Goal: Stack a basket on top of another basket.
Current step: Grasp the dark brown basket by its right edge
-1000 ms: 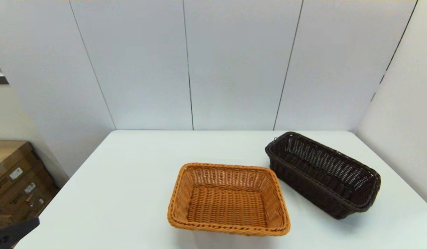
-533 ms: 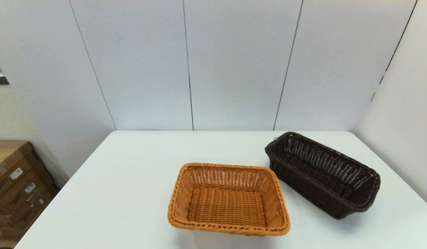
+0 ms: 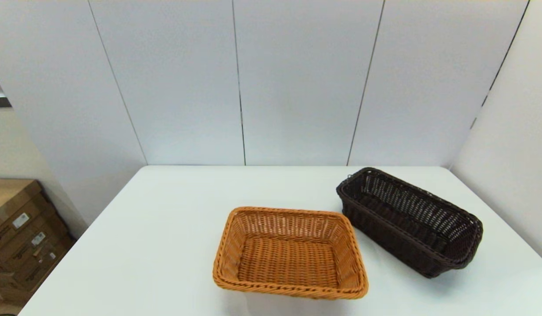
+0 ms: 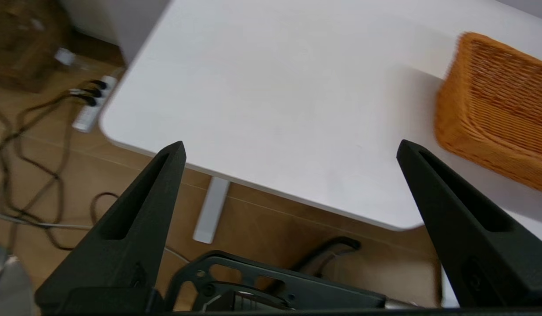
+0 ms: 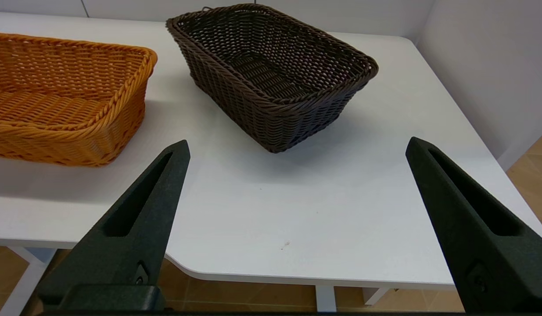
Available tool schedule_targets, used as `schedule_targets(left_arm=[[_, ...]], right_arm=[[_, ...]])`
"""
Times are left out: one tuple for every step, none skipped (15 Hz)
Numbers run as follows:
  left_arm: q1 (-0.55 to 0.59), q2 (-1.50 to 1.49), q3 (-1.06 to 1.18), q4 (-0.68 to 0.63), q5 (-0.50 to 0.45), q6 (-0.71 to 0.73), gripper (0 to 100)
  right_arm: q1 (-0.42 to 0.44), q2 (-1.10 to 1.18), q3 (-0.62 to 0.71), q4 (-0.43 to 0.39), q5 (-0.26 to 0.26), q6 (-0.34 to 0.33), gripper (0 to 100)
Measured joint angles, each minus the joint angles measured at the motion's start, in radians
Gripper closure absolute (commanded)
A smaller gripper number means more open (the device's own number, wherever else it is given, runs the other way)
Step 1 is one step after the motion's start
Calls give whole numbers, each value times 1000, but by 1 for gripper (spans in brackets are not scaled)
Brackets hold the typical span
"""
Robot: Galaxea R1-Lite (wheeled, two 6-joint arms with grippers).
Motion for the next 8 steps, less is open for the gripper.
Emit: schedule_targets(left_arm=[[44, -5, 1, 0, -15, 33, 0], [71, -14, 2, 0, -44, 57, 0], [85, -21, 5, 0, -67, 64, 0], [90, -30, 9, 0, -92, 64, 0], [89, -41, 12, -1, -123, 66, 0], [87, -50, 13, -3, -144, 72, 0], [85, -56, 12, -7, -147, 73, 0], [83, -61, 11, -10, -150, 74, 0]], right_arm=[[0, 0, 0, 0, 0, 1, 0], [0, 0, 0, 0, 0, 2, 0], [0, 0, 0, -1, -1, 3, 0], [0, 0, 0, -1, -3, 4, 0], [0, 0, 1, -11, -3, 5, 0], [0, 0, 4, -22, -2, 5, 0], [0, 0, 8, -37, -1, 5, 0], [0, 0, 12, -43, -1, 5, 0]])
